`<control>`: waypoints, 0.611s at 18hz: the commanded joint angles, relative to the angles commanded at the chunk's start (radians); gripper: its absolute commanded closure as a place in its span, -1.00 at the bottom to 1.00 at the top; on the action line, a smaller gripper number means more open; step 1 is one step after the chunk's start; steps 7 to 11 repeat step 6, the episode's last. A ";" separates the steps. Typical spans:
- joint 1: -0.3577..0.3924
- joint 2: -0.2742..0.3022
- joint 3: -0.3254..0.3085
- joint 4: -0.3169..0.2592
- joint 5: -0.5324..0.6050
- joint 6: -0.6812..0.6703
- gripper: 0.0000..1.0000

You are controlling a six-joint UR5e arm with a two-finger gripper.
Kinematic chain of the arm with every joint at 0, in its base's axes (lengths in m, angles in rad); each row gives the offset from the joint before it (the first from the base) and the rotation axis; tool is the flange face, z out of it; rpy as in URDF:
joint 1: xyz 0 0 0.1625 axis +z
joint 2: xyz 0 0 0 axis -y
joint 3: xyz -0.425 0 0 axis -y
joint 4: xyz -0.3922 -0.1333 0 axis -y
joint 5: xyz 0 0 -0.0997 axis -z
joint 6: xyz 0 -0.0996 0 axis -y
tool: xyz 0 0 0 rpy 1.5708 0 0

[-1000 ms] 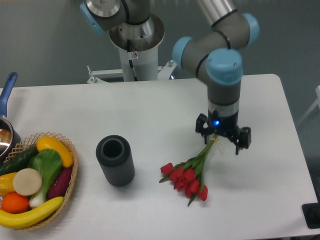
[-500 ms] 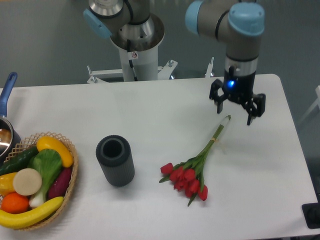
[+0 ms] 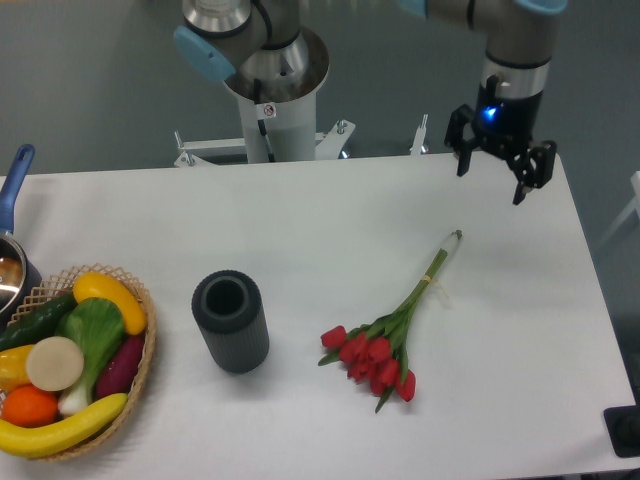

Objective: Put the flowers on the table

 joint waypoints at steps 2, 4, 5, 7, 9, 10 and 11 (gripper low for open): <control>0.038 0.008 0.002 -0.029 -0.017 0.085 -1.00; 0.052 0.011 -0.002 -0.041 -0.017 0.111 -1.00; 0.051 0.014 -0.006 -0.040 -0.019 0.109 -1.00; 0.048 0.015 -0.006 -0.038 -0.019 0.105 -1.00; 0.048 0.015 -0.006 -0.038 -0.019 0.105 -1.00; 0.048 0.015 -0.006 -0.038 -0.019 0.105 -1.00; 0.048 0.015 -0.006 -0.038 -0.019 0.105 -1.00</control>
